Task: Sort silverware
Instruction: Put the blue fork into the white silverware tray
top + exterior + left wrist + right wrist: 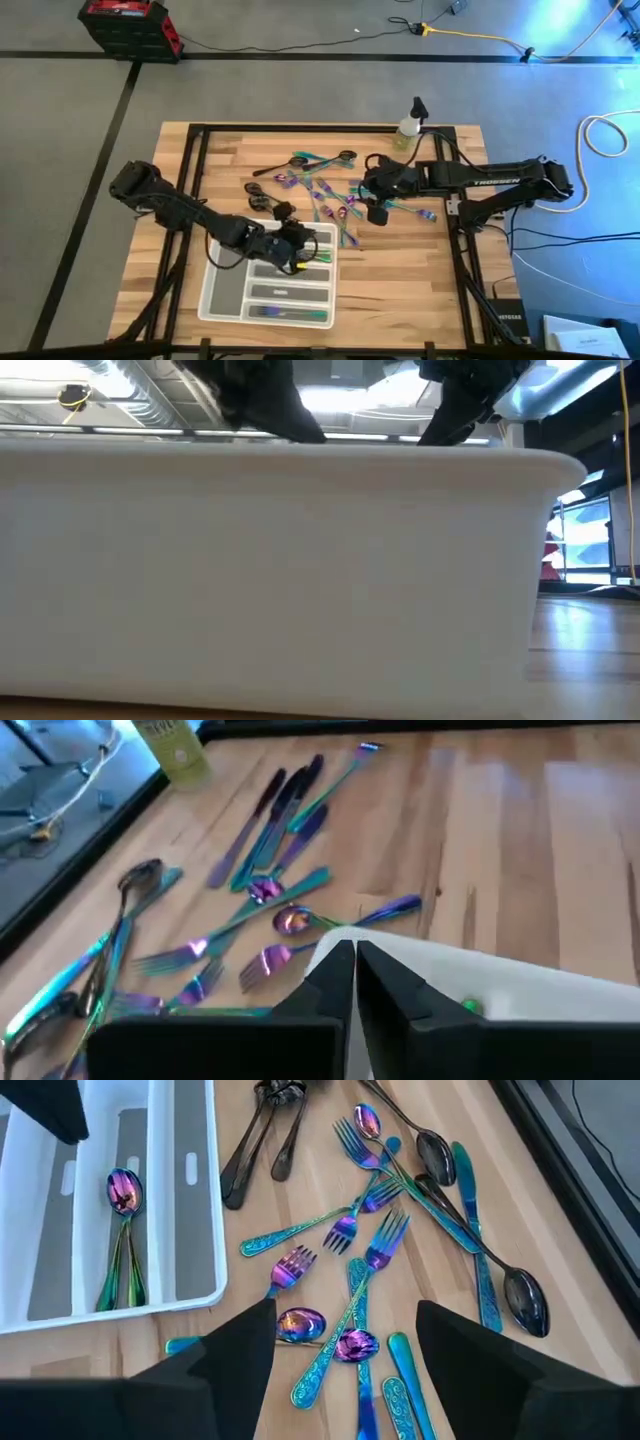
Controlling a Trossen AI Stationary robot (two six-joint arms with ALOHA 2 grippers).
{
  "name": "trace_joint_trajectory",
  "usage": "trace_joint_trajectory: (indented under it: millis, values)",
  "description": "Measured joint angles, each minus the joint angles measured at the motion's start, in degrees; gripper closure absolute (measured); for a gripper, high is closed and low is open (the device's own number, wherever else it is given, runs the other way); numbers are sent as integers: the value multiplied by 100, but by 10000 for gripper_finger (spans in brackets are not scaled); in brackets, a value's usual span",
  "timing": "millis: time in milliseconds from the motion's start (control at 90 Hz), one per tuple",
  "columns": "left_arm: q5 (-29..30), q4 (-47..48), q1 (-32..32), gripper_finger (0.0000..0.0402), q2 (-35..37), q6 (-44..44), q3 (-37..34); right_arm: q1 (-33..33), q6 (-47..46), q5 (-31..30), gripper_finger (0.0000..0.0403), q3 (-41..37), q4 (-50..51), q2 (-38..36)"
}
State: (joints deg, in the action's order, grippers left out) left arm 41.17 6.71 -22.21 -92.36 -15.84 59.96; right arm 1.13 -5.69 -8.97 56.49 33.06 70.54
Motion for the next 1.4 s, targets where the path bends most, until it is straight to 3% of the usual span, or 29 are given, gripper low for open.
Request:
trace_joint_trajectory:
  millis: [144,433,622,833,967,1111,1244,1400]
  values:
    - [-88,-146,64,401,0,281,-208,-2,2,0,178,0,-2,0]
    - [-561,-1765,315,401,0,1128,-967,2,59,0,178,0,-643,0]
    - [-1328,-1839,655,401,13,1333,-992,1,61,2,178,0,-1161,0]
    - [-1338,-2000,821,401,28,2109,-994,2,59,55,178,0,-1614,0]
    - [-1750,-2482,1010,401,37,2314,-1048,2,32,55,178,0,-1703,1]
    - [-1979,-3529,1144,401,126,2427,-1678,0,-48,-175,178,0,-1628,18]
    - [-1953,-4591,1272,401,284,2396,-2380,2,-57,-6,178,0,-1647,233]
    - [-1848,-4805,1279,401,642,2721,-2691,99,-52,7,178,-2,-1654,743]
